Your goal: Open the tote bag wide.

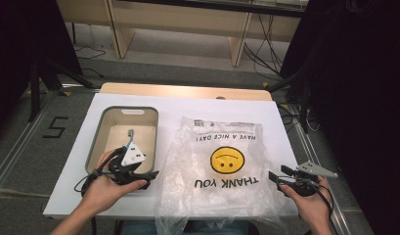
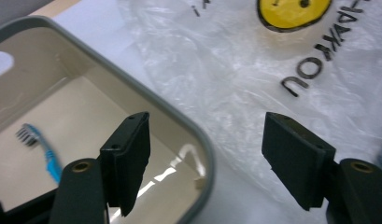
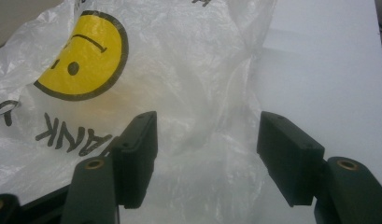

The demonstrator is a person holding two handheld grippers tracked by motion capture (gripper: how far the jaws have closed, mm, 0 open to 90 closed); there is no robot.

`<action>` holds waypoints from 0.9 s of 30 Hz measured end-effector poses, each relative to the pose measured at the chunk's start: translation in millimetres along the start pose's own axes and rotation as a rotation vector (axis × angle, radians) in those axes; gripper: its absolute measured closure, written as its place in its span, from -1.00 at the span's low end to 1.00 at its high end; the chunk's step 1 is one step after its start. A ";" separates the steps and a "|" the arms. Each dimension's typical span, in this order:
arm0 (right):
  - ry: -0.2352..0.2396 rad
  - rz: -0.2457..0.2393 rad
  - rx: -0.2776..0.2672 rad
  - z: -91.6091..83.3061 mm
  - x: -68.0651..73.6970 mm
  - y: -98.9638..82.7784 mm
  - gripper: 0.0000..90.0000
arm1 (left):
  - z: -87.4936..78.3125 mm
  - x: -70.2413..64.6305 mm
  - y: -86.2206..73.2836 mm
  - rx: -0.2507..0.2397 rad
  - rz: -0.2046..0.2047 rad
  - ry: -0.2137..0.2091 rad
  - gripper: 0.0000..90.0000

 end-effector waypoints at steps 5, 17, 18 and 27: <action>-0.007 0.006 0.025 1.4 -2.0 -3.9 -0.15 | 9.1 -26.8 -3.9 0.043 0.019 -0.050 -0.25; -0.028 0.014 0.086 4.8 -5.6 -13.5 -0.17 | 50.9 -56.3 -42.3 0.219 -0.017 -0.068 -0.20; -0.026 0.010 0.090 5.0 -4.8 -13.7 -0.17 | 52.7 -55.3 -44.6 0.227 -0.022 -0.057 -0.20; -0.025 0.007 0.111 7.2 -3.5 -16.6 -0.18 | 69.5 -51.3 -63.2 0.304 -0.085 -0.038 -0.22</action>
Point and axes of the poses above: each handheld gripper's, and its own axes: z roughly forward along the jaws, y roughly out of its top, x roughly to its left, the point moved 10 cm from there along z, roughly forward along the jaws, and after that the axes turned 13 degrees about -y, right-handed, at the moved point
